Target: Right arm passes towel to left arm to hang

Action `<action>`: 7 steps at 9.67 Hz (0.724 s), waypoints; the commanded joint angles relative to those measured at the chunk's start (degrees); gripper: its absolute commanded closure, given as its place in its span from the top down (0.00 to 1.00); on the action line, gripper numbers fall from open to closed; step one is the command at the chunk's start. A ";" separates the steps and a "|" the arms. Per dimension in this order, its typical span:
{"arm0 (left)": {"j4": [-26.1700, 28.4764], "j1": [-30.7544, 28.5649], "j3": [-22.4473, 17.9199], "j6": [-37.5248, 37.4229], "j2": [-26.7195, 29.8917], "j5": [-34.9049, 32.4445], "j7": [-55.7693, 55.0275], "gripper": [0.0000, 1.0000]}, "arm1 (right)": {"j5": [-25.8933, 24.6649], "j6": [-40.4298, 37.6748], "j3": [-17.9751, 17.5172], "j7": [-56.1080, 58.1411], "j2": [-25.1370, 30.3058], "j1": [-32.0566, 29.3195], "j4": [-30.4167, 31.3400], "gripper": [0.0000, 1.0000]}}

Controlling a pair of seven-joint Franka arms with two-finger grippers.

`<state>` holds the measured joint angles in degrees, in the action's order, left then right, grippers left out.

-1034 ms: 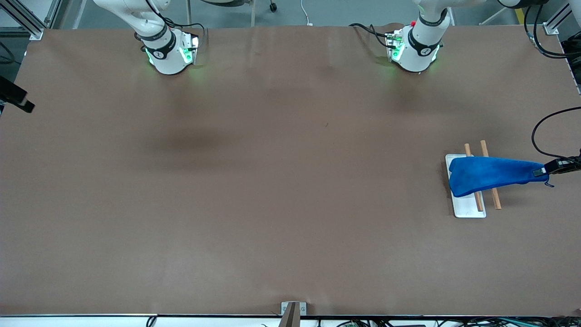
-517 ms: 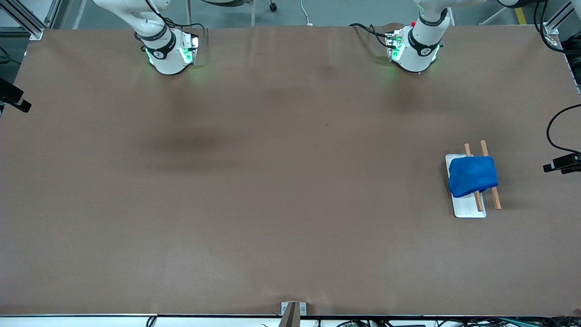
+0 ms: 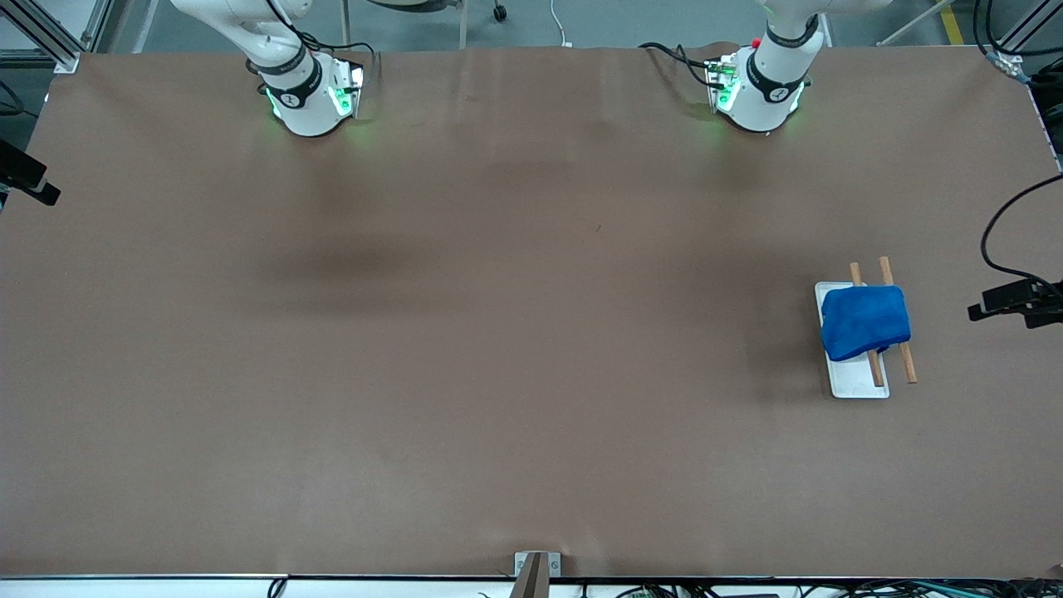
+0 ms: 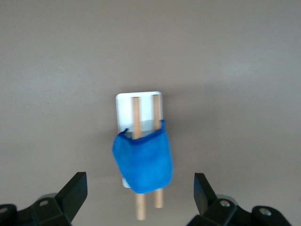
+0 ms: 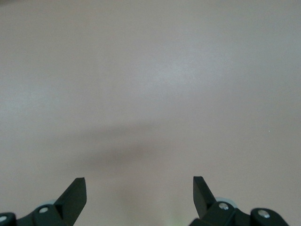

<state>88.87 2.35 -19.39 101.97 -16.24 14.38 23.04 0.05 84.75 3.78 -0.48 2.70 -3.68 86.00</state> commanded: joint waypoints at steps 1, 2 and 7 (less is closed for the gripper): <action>4.73 -0.42 9.05 -0.79 7.33 -8.97 -7.89 1.00 | -1.02 -0.38 -0.26 0.21 -0.15 -0.10 -0.48 1.00; 4.38 -0.33 12.24 -3.24 9.02 -10.07 -9.92 1.00 | -1.02 -0.38 -0.18 0.13 -0.15 -0.10 -0.40 1.00; 0.08 -0.51 24.56 -12.46 16.31 -14.46 -22.31 1.00 | -0.93 -0.64 -0.18 0.21 -0.15 -0.10 -0.39 1.00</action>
<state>88.91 2.53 2.92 92.85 -1.21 2.05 2.36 -0.03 84.70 3.79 -0.48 2.60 -3.68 86.01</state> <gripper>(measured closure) 0.000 0.000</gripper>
